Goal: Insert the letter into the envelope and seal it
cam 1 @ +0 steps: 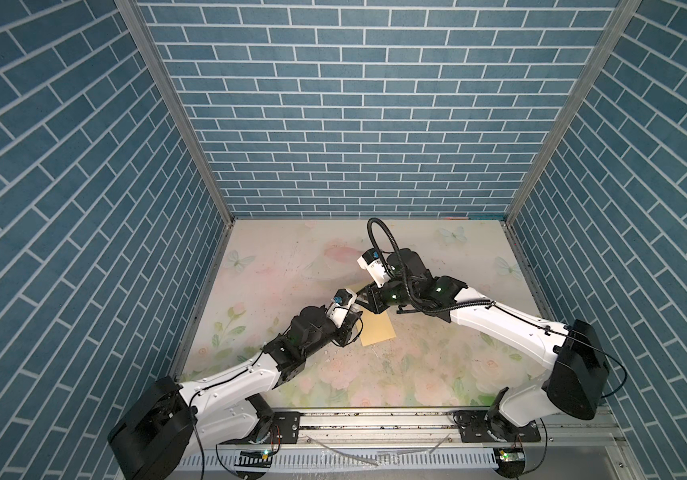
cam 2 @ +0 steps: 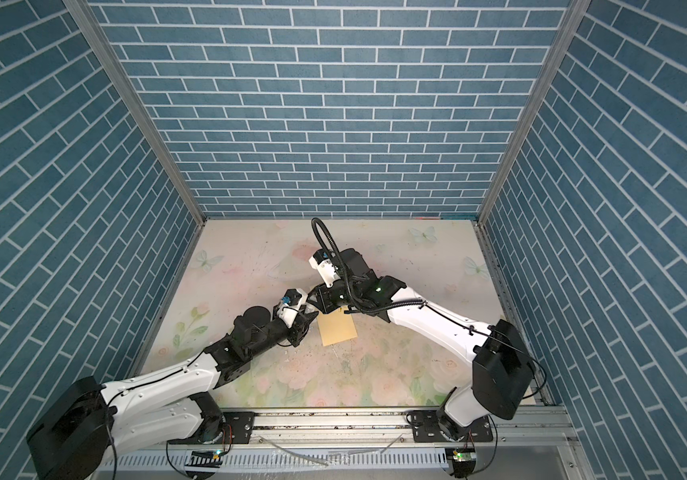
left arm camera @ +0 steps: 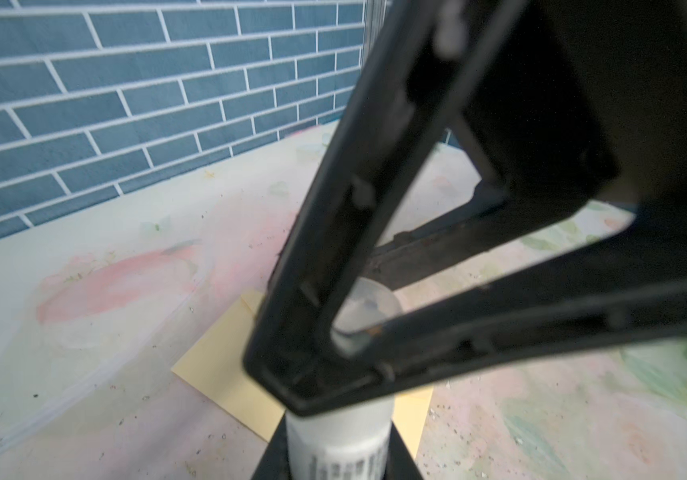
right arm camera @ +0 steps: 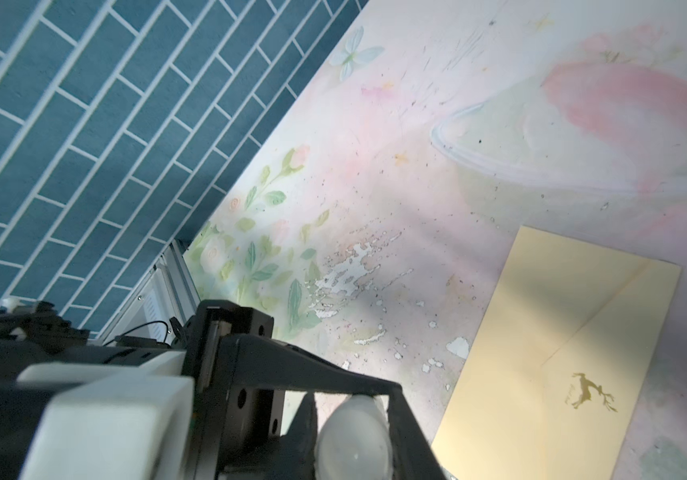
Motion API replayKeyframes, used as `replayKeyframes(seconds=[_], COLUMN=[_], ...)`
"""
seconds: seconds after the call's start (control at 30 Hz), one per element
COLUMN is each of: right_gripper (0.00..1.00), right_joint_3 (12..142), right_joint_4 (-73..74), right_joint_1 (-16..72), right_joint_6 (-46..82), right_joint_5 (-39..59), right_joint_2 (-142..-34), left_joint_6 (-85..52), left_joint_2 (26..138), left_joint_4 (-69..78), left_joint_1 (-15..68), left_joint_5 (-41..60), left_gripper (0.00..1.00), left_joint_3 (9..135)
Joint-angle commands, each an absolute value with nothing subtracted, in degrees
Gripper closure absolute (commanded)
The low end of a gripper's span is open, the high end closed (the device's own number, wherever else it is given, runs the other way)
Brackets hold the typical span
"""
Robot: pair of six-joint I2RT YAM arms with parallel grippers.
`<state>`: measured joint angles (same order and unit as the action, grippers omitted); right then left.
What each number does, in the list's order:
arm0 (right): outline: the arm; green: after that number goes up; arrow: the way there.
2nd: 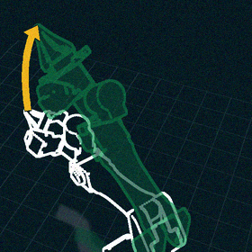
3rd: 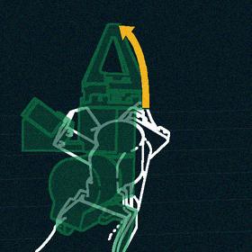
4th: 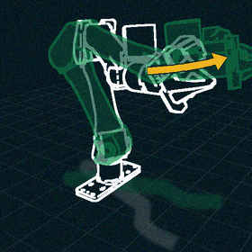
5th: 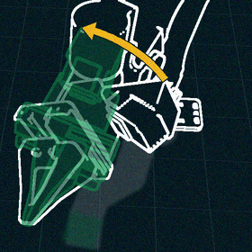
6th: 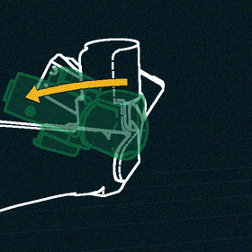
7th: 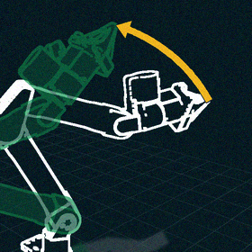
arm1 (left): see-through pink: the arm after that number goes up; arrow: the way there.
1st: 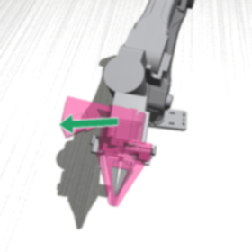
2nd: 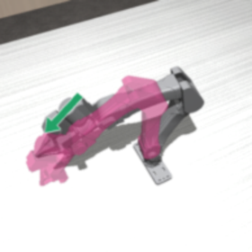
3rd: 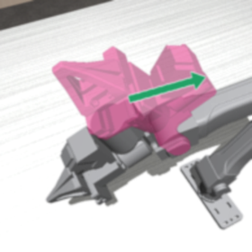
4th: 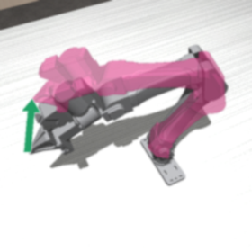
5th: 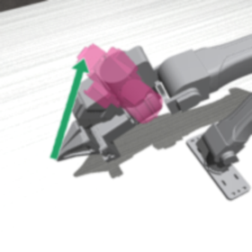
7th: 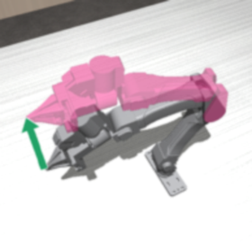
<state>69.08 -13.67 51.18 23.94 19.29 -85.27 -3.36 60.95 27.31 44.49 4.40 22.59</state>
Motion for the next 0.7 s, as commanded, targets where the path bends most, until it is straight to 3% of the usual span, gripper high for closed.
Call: replayKeyframes(seconds=[0.0,0.13,0.27,0.67], right_gripper=[0.6,0.46,0.28,0.25], right_joint_3=[71.7,66.6,61.3,57.7], right_joint_4=[-13.9,-7.7,-5.1,-3.9], right_joint_1=[50.1,49.2,48.4,47.5], right_joint_6=[22.2,18.5,17.2,10.9], right_joint_5=[14.9,10.9,12.9,33.8], right_joint_2=[-78.7,-70.9,-65.6,-65.4], left_joint_6=[-7.3,-12.1,-15.1,-18.0], left_joint_2=[58.3,57.0,57.1,60.5], left_joint_4=[29.3,22.4,19.7,32.8], left_joint_1=[44.6,44.6,44.6,44.6], left_joint_5=[0.5,-1.0,2.0,25.5], left_gripper=[1.0,1.0,1.0,1.0], left_joint_3=[26.4,28.5,30.3,31.0])
